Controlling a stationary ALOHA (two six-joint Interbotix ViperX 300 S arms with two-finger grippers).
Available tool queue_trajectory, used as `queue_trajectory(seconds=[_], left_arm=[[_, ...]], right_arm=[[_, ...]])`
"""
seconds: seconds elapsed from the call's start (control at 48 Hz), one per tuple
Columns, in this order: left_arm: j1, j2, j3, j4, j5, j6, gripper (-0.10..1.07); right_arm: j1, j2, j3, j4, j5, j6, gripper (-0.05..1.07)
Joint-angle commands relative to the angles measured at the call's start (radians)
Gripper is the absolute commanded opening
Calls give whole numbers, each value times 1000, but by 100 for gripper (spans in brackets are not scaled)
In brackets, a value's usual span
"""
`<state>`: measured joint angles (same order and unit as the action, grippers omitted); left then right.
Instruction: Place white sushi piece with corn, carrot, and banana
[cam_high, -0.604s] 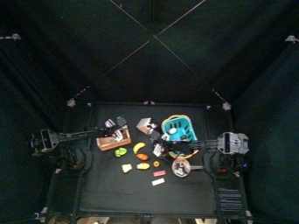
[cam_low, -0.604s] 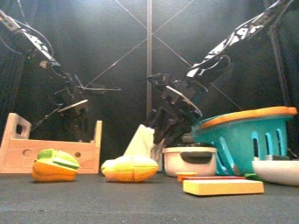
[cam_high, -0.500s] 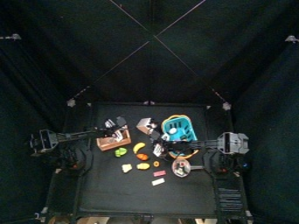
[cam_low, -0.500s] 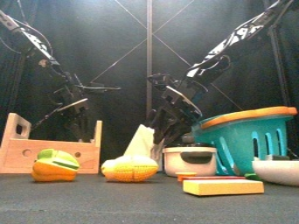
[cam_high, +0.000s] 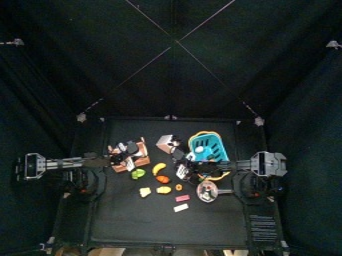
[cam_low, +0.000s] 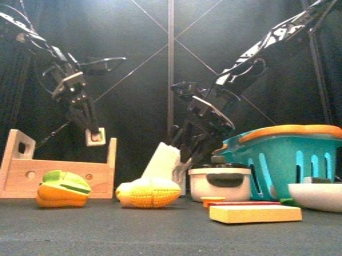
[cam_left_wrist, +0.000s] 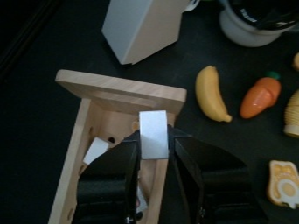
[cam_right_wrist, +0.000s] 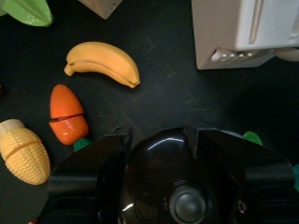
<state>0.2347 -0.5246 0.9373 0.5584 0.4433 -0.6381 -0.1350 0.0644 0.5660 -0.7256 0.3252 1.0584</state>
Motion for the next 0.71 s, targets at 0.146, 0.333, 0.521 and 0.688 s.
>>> queue_trajectory(seconds=[0.146,0.333,0.521,0.688], left_arm=[[-109,-114,64,-37,-58,0,61],[-181,-98,106,-87,-201,0,61],[-198,-29,124,-94,-293,2,61],[-199,66,117,-92,-339,3,61]], right_arm=[[-2,-48,-17,-5,2,2,87],[0,-57,-37,-6,3,0,87],[-2,-72,-51,-6,3,0,87],[-2,-78,-57,-6,3,2,87]])
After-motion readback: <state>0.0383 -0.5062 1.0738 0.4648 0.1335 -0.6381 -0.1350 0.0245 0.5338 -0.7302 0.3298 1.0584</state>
